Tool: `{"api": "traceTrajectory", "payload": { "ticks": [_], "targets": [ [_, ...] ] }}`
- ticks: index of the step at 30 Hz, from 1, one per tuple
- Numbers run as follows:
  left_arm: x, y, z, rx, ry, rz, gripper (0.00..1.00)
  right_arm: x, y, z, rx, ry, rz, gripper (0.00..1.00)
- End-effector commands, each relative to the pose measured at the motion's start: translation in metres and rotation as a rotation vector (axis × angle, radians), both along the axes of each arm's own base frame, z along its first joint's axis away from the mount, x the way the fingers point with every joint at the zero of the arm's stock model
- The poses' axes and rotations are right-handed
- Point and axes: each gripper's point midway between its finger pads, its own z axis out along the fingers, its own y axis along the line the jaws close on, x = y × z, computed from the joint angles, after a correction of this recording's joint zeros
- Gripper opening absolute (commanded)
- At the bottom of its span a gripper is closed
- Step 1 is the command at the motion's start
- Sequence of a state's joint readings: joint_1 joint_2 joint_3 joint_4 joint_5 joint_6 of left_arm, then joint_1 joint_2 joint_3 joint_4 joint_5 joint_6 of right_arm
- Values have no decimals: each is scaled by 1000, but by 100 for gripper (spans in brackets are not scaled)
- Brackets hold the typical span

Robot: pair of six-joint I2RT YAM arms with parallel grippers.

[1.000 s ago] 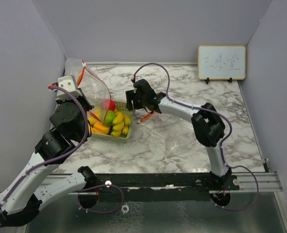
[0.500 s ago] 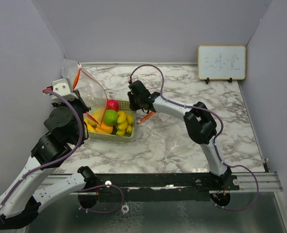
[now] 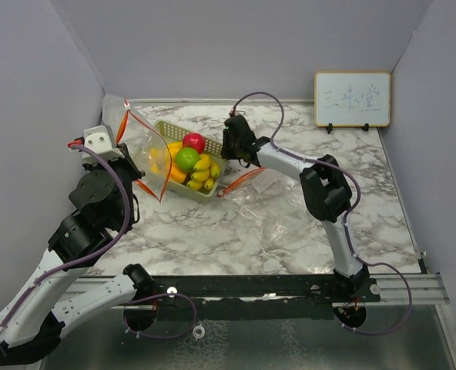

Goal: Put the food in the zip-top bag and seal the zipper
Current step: Move the bin to the center of the board.

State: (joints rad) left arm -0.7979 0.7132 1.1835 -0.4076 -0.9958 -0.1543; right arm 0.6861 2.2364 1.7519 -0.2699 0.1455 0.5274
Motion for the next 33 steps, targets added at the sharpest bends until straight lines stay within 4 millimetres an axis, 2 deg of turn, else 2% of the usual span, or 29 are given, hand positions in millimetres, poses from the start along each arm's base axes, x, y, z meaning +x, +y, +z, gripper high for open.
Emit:
{"api": "traceTrajectory", "payload": {
  "ticks": [1,8,12,16,20,23,30,33],
  "targets": [
    [-3,0,3,-8,-8,-23,0,60,-33,47,229,-114,-239,2],
    [-4,0,1,1,-7,-32,0,92,-93,37,197,-157,-400,2],
    [-4,-1,-1,2,-10,-41,0,105,-141,37,173,-191,-491,2],
    [-4,-2,-2,10,-10,-49,0,107,-195,41,91,-226,-593,2],
    [-4,-4,-2,9,-14,-59,0,90,-249,48,41,-240,-688,2],
    [-2,-6,-3,12,-13,-67,0,69,-275,48,-7,-230,-717,2],
    [4,-22,-8,17,4,-120,0,8,-311,55,-137,-197,-752,2],
    [6,-31,-10,5,8,-154,0,-19,-312,50,-134,-162,-719,2]
  ]
}}
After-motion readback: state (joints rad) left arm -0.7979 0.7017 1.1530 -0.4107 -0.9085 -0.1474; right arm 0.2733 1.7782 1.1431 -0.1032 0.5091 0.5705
